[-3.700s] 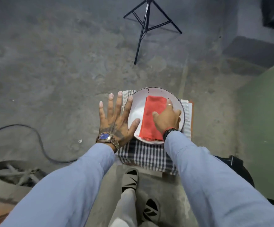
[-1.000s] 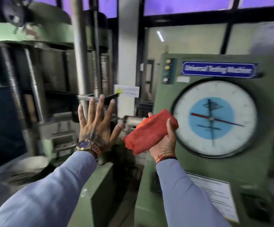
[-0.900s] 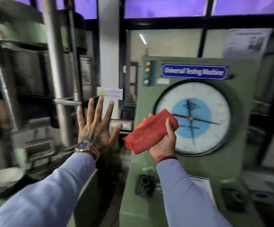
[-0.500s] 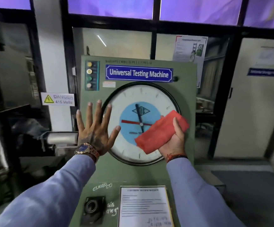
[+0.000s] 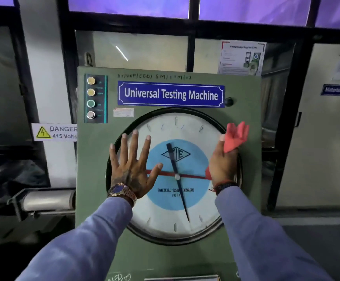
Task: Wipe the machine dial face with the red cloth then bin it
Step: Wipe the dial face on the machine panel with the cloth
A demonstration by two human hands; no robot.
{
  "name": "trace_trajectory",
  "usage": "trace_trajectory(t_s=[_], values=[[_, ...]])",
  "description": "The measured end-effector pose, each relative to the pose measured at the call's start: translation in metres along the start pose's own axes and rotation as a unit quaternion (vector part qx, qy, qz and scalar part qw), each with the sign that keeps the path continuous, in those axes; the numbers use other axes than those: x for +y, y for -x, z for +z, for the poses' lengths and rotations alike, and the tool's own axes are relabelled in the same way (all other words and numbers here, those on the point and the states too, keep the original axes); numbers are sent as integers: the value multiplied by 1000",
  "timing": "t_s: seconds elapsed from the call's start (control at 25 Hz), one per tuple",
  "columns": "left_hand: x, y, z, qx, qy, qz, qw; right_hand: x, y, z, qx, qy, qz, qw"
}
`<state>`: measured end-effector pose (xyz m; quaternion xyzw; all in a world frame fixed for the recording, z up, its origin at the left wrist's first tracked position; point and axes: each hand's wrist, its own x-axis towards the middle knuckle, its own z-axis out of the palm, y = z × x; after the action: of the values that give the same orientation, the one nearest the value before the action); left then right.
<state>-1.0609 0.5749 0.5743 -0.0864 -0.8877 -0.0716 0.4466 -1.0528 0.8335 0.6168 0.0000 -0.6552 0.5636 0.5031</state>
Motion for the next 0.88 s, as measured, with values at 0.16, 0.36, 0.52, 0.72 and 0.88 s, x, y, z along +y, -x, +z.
trace_trajectory(t_s=[0.16,0.36,0.52,0.72,0.88], values=[[-1,-40,56,31,5,4,1000,27,-39,46,52,281,-27,958],[-22,-59,117,57,-18,-12,998,77,-58,107,-30,412,-98,906],[-37,-59,139,111,-25,-8,994,85,-57,153,11,417,-154,896],[-54,-56,144,136,-14,-31,990,51,-13,219,-72,368,-357,856],[-57,-55,150,146,-25,-40,988,62,-26,201,-109,372,-389,836]])
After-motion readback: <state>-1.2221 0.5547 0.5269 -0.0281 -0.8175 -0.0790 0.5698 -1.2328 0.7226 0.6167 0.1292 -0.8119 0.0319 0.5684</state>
